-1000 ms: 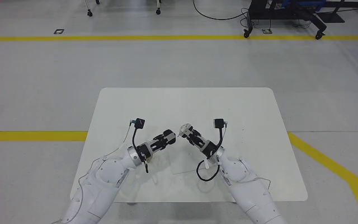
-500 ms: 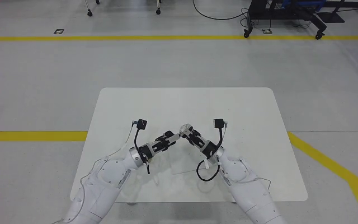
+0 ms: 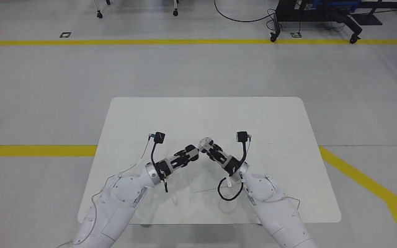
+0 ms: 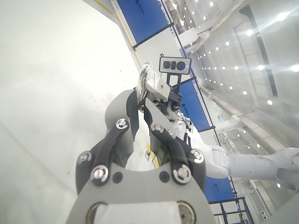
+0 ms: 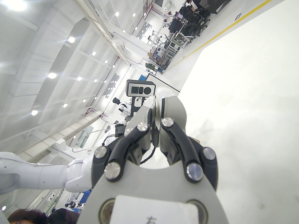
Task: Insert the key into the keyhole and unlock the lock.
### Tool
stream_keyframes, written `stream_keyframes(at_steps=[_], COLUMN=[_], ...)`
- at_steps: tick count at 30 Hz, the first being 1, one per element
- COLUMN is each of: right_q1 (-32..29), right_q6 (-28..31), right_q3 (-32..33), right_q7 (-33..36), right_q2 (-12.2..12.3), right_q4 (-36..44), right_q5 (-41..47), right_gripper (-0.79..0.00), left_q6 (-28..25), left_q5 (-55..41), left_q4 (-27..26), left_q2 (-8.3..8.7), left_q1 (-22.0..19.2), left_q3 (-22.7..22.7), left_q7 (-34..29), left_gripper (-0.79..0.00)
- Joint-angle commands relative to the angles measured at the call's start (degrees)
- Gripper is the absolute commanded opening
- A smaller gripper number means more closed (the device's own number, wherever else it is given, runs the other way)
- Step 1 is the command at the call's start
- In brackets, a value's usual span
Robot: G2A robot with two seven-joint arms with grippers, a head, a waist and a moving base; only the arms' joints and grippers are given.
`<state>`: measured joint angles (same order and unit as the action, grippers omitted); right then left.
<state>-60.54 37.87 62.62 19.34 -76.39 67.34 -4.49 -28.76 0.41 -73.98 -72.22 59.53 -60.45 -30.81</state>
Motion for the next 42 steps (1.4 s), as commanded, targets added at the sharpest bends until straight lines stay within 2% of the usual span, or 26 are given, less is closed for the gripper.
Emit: stream_keyframes(at_steps=[1,4,7,14,17,30,33,36,38,40,41,42], right_q1=[0.01,0.04,0.06,0.03,0.09,-0.76,-0.95,-1.03,-1.03,-1.02,-0.99,-0.96], right_q6=[-0.06,-0.1,-0.27,-0.4,-0.51,-0.09,0.0,-0.06,-0.09,-0.18,-0.18,-0.22], right_q3=[-0.02,0.0,-0.01,0.15,0.3,1.62,1.75,1.75,1.74,1.71,1.69,1.71], right_q7=[0.04,0.13,0.28,0.43,0.82,2.99,3.72,4.11,4.19,4.37,4.49,4.51], right_q2=[-0.01,-0.02,-0.03,-0.03,0.02,0.5,0.6,0.64,0.65,0.66,0.67,0.67], right_q4=[0.05,0.11,0.2,0.55,0.69,1.49,1.69,1.79,1.8,1.77,1.74,1.72], right_q5=[-0.12,-0.35,-0.52,-0.81,-1.02,-0.56,-0.23,-0.17,-0.16,0.07,0.08,0.02], right_gripper=[-0.785,-0.785,-0.785,-0.785,-0.727,-0.711,-0.659,-0.646,-0.656,-0.717,-0.776,-0.785], left_q6=[-0.04,-0.03,-0.06,0.39,0.26,-0.73,-0.7,-0.79,-0.94,-1.0,-1.07,-1.11], left_q5=[0.03,-0.19,-0.2,0.49,0.59,-2.42,-2.57,-2.41,-2.2,-2.04,-1.99,-1.99], left_q4=[0.15,0.42,0.6,0.9,0.88,1.0,1.11,1.22,1.26,1.35,1.4,1.43], left_q2=[-0.06,-0.19,-0.25,-0.31,-0.29,-0.17,-0.19,-0.24,-0.27,-0.29,-0.29,-0.28], left_q1=[-0.13,-0.38,-0.53,-0.69,-0.68,-0.31,-0.36,-0.43,-0.45,-0.46,-0.44,-0.43], left_q3=[0.13,0.36,0.44,0.35,0.18,-0.73,-0.66,-0.38,-0.24,-0.16,-0.14,-0.16], left_q7=[0.0,0.05,0.08,0.28,0.12,-2.16,-2.57,-2.89,-2.97,-3.0,-3.08,-3.09], left_gripper=[-0.708,-0.723,-0.785,-0.785,-0.785,-0.785,-0.785,-0.785,-0.785,-0.785,-0.785,-0.785])
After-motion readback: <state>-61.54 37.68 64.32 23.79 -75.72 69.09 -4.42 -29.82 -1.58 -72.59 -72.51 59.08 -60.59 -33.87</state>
